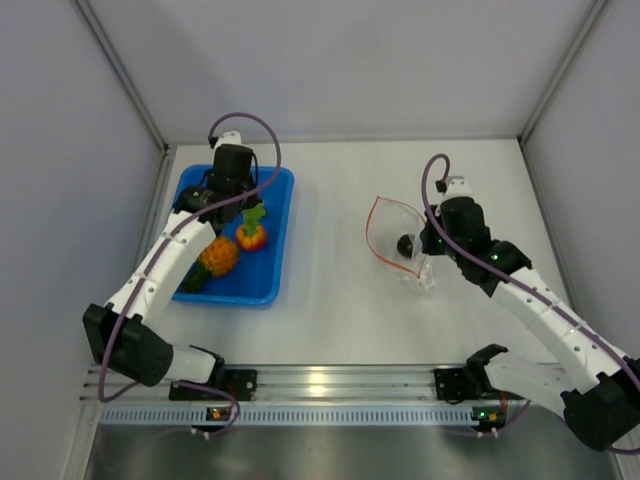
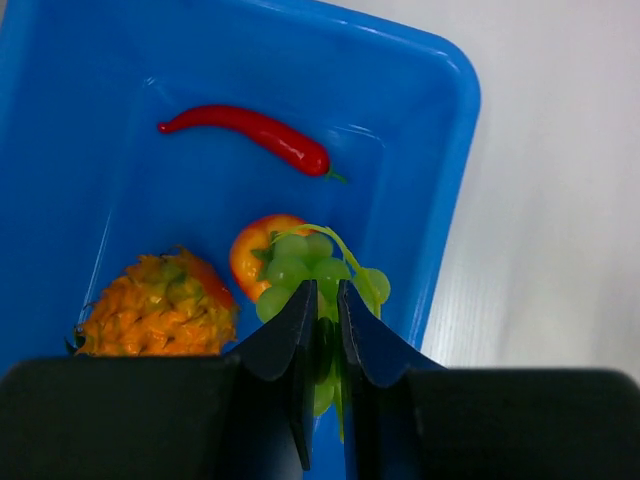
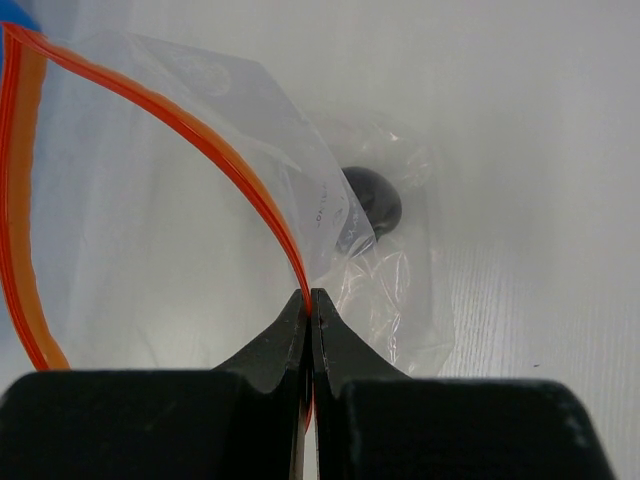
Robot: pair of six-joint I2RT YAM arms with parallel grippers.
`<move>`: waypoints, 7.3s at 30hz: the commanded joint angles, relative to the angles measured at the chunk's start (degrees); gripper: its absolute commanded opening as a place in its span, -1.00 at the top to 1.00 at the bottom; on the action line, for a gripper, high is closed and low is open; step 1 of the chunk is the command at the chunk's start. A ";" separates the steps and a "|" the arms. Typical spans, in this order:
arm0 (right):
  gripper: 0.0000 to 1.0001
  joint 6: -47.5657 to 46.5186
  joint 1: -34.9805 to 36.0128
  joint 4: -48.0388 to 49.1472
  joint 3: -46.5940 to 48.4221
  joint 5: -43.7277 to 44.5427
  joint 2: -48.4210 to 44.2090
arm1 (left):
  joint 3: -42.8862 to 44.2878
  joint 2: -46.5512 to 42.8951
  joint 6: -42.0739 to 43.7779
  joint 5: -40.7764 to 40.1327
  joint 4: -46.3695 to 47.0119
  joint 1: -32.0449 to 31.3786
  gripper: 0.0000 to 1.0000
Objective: Open the zip-top bag and remove the fake food
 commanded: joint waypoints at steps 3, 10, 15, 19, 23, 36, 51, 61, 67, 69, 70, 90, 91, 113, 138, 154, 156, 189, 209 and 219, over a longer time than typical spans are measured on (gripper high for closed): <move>1.00 -0.63 -0.92 -0.21 0.20 -0.80 -1.11 | -0.18 4.15 0.06 1.75 0.68 3.69 0.60; 1.00 -0.63 -0.83 -0.30 0.02 -1.06 -1.29 | 0.17 7.15 -0.12 4.66 1.47 6.42 -0.26; 1.00 -0.55 -0.92 -0.38 0.20 -1.68 -1.73 | 0.17 5.66 -0.82 5.54 2.17 6.59 -0.53; 1.00 -0.11 -0.92 -0.12 0.20 -2.82 -2.08 | 0.43 4.25 0.06 11.24 2.70 6.59 -0.55; 1.00 1.21 -0.92 0.93 -0.24 -4.84 -2.34 | -0.88 2.50 0.23 19.50 4.72 6.51 -0.52; 1.00 10.43 -0.92 7.61 -2.97 -11.17 -2.95 | -3.26 -2.17 -2.84 37.98 11.05 0.72 -0.47; 1.00 15.71 -0.92 10.34 -3.40 -10.91 -5.76 | 2.19 3.81 -6.62 28.66 16.58 -21.35 -0.30; 1.00 16.77 -0.92 10.52 -3.32 -9.42 -8.40 | -0.97 6.45 -8.47 22.26 18.70 -25.92 -0.22; 1.00 15.98 -0.83 10.16 -3.49 -9.67 -8.76 | -4.75 5.74 -8.64 18.47 18.52 -26.10 -0.25; 1.00 15.89 -0.92 10.16 -3.58 -9.85 -8.84 | -5.02 5.92 -8.47 17.67 18.52 -26.10 -0.26; 1.00 15.98 -0.83 10.69 -3.76 -10.29 -9.02 | -4.84 6.61 -8.47 17.67 18.52 -26.01 -0.26; 1.00 2.36 -0.92 -3.89 1.25 6.66 -10.43 | -8.87 8.12 -7.76 8.80 16.50 -25.58 1.00; 1.00 1.83 -1.00 -5.38 2.21 8.76 -10.51 | -9.49 7.77 -7.94 8.53 16.50 -25.14 1.00; 0.63 -0.46 -1.00 -4.87 8.54 -15.04 -4.01 | -7.57 5.04 -11.80 12.22 16.85 -27.95 1.00; 0.54 0.42 3.12 -9.96 22.26 -19.63 5.12 | -0.27 9.17 -24.11 11.43 16.94 -31.81 1.00; 0.76 10.35 10.15 -0.65 17.52 -2.48 14.88 | -0.79 8.56 -30.60 9.59 17.73 -33.57 1.00; 0.77 12.54 11.21 0.93 15.94 0.85 14.97 | -2.72 7.51 -31.67 9.41 19.83 -33.66 1.00; 0.65 13.87 13.76 22.47 1.52 9.31 29.21 | -13.01 -0.06 -35.63 8.09 26.17 -33.48 1.00; 0.39 11.59 13.67 22.21 0.37 -3.26 31.85 | -19.08 -0.49 -32.11 6.34 25.82 -33.04 1.00; 0.05 10.53 14.90 15.88 -0.24 -1.33 30.88 | -21.28 -1.12 -31.23 2.99 24.06 -32.78 1.00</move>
